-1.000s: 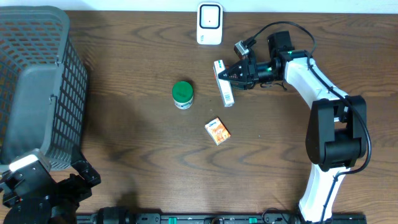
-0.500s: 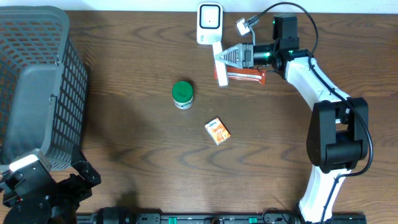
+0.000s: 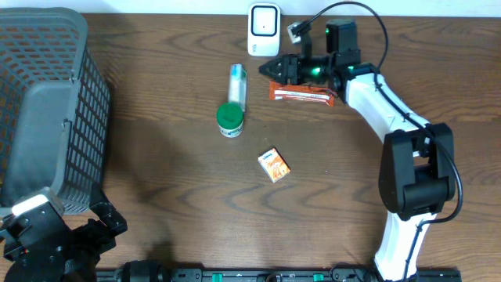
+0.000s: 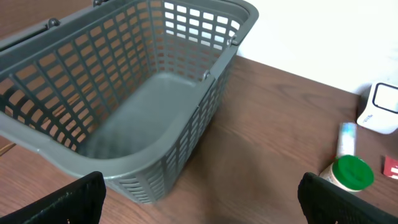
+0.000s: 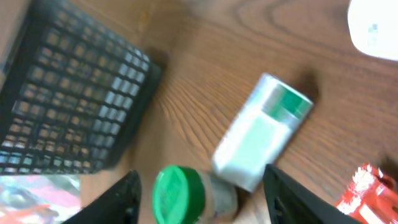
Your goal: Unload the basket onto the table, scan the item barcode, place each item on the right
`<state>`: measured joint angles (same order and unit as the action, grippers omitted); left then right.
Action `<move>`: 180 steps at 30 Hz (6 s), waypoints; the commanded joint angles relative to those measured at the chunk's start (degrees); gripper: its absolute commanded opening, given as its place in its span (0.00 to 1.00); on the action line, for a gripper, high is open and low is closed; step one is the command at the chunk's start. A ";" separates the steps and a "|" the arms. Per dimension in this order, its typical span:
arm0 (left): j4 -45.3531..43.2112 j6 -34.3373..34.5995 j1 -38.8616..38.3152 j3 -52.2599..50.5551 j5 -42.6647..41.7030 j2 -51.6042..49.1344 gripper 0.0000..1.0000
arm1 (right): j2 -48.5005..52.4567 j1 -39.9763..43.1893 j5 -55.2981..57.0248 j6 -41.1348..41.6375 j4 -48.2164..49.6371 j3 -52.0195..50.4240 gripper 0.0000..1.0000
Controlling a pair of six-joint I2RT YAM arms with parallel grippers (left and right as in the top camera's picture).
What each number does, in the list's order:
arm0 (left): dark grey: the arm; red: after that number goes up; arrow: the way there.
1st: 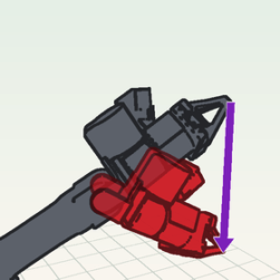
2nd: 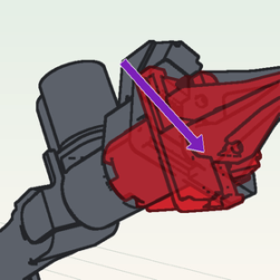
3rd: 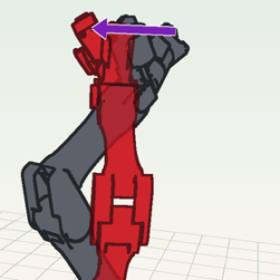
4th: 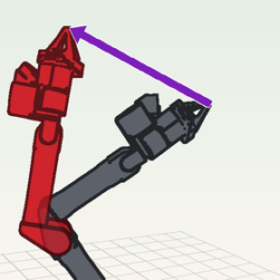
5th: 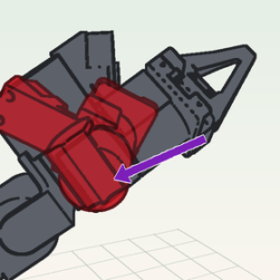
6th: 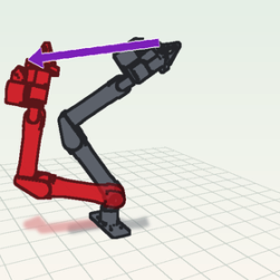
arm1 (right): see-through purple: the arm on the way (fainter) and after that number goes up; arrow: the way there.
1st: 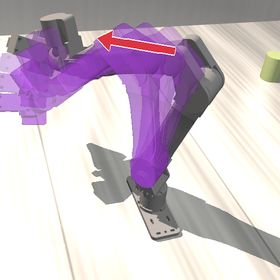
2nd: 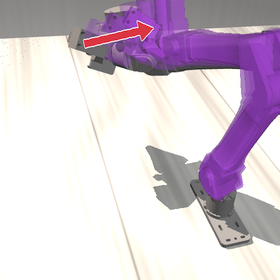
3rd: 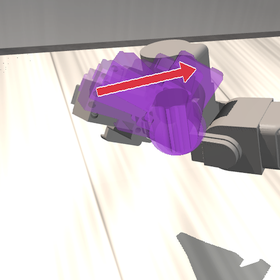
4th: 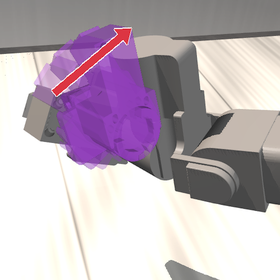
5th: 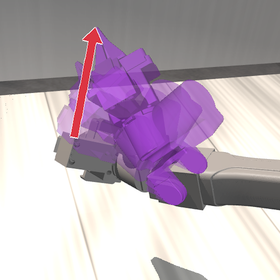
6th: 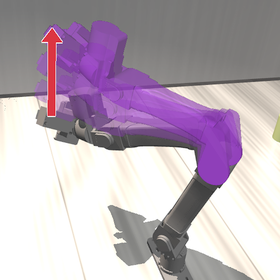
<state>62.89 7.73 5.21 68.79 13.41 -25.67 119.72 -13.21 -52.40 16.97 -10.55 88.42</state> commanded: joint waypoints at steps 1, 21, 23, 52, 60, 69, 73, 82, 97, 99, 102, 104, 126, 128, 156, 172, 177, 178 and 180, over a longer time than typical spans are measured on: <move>0.09 0.46 0.20 -0.35 -0.37 -0.13 1.00 | -1.88 -0.59 8.79 -3.08 -4.02 0.83 0.68; 0.09 0.46 0.20 -0.35 -0.35 -0.13 1.00 | -1.88 -11.67 34.58 -1.99 -13.44 3.91 0.86; 0.09 0.46 0.20 -0.35 -0.37 -0.13 1.00 | -1.88 -12.22 35.15 -2.08 -16.96 5.79 0.86; 0.09 0.46 0.20 -0.35 -0.37 -0.13 1.00 | -1.60 -22.01 49.13 21.20 -41.70 23.71 0.99; 0.09 0.46 0.20 -0.35 -0.37 -0.13 1.00 | -1.73 -29.24 47.89 17.29 -42.62 23.71 0.99; 0.09 0.46 0.20 -0.33 -0.37 -0.13 1.00 | -1.75 -30.88 47.67 35.36 -41.27 26.25 0.99; 0.09 0.46 0.20 -0.35 -0.37 -0.13 1.00 | -1.49 -27.93 42.58 46.27 -41.75 26.64 0.93; 0.09 0.46 0.20 -0.35 -0.35 -0.13 1.00 | 2.34 -26.43 33.62 51.34 -28.63 29.88 0.92; 0.09 0.46 0.20 -0.35 -0.37 -0.13 1.00 | 4.17 -26.58 46.95 48.50 -56.48 36.61 0.90; 0.09 0.46 0.20 -0.35 -0.37 -0.13 1.00 | 5.77 -26.53 46.05 48.30 -56.50 36.63 0.92; 0.09 0.46 0.20 -0.33 -0.35 -0.13 1.00 | 8.66 -26.58 45.46 48.39 -55.80 36.72 0.93; 0.09 0.46 0.20 -0.35 -0.37 -0.13 1.00 | 10.45 -26.58 44.74 49.03 -55.47 36.83 0.93; 0.09 0.46 0.20 -0.35 -0.35 -0.13 1.00 | 16.09 -25.22 45.92 50.73 -53.68 37.20 0.99; 0.09 0.46 0.20 -0.35 -0.35 -0.13 1.00 | 16.35 -25.22 45.90 50.69 -53.51 37.20 0.99; 0.09 0.46 0.20 -0.35 -0.35 -0.13 1.00 | 21.05 -24.81 45.35 46.05 -53.59 37.20 0.65; 0.09 0.46 0.20 -0.35 -0.37 -0.13 1.00 | 20.96 -24.74 44.11 31.76 -53.94 37.20 0.55; 0.09 0.46 0.20 -0.35 -0.37 -0.13 1.00 | 20.96 -24.59 41.99 20.13 -53.96 37.22 0.55; 0.09 0.46 0.20 -0.35 -0.37 -0.13 1.00 | 20.96 -24.59 42.01 17.29 -54.25 37.22 0.55; 0.09 0.46 0.20 -0.35 -0.35 -0.13 1.00 | 20.96 -24.59 42.01 10.93 -55.15 37.20 0.59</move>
<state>62.89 7.73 5.21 68.79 13.39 -25.67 140.97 -38.41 -10.04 39.88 -64.99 125.10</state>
